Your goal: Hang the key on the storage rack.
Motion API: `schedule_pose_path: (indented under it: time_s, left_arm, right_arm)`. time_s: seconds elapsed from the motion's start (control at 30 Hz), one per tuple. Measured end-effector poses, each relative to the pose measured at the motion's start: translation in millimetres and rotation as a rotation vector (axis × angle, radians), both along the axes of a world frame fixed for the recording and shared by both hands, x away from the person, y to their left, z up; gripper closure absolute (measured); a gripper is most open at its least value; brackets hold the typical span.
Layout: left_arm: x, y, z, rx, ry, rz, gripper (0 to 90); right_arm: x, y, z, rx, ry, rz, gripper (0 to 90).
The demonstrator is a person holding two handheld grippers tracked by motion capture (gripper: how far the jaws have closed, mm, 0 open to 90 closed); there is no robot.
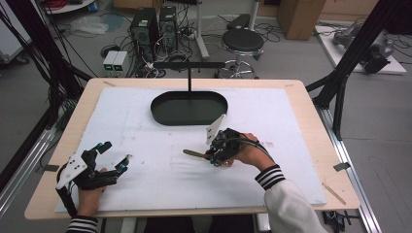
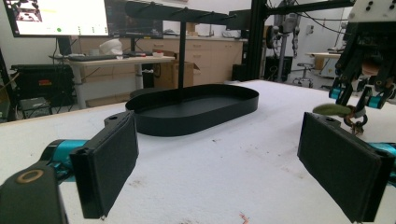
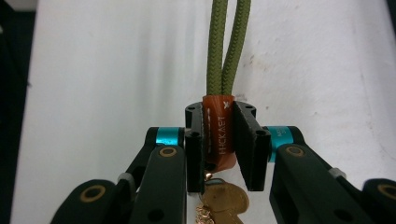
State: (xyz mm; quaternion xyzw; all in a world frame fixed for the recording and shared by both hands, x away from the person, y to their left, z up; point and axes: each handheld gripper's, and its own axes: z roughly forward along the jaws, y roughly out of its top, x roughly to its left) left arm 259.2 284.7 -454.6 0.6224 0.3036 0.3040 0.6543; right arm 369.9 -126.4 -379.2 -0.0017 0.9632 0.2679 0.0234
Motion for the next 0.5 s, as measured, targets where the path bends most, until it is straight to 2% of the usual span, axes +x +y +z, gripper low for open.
schedule_pose_path:
  time_s: [0.1, 0.17, 0.3, 0.33, 0.37, 0.4, 0.5]
  left_arm:
    - [0.0, 0.0, 0.0, 0.001, 0.000, 0.000, 12.8]
    - [-0.1, 0.1, 0.1, 0.002, 0.000, 0.002, 12.8]
    - [-0.1, 0.0, 0.0, 0.000, 0.000, 0.001, 12.9]
    - [0.0, 0.0, 0.0, 0.001, 0.000, 0.000, 12.9]
    - [0.1, 0.1, 0.1, 0.001, -0.001, 0.001, 12.8]
    - [0.0, 0.0, 0.0, 0.000, 0.000, 0.000, 12.8]
    - [0.0, -0.1, 0.0, 0.000, -0.001, 0.001, 12.9]
  right_arm:
    - [-0.7, -3.7, 5.5, 0.028, 0.003, -0.045, 75.0]
    - [0.8, -5.8, 8.1, 0.054, -0.016, -0.071, 75.0]
    - [3.7, -11.6, 14.4, 0.112, -0.025, -0.145, 74.9]
    - [4.6, -13.5, 16.1, 0.129, -0.029, -0.163, 74.9]
    - [5.9, -17.2, 19.8, 0.169, -0.034, -0.194, 74.9]
    - [5.9, -17.2, 19.8, 0.169, -0.034, -0.194, 74.9]
    - [7.9, -22.3, 24.5, 0.228, -0.043, -0.227, 74.9]
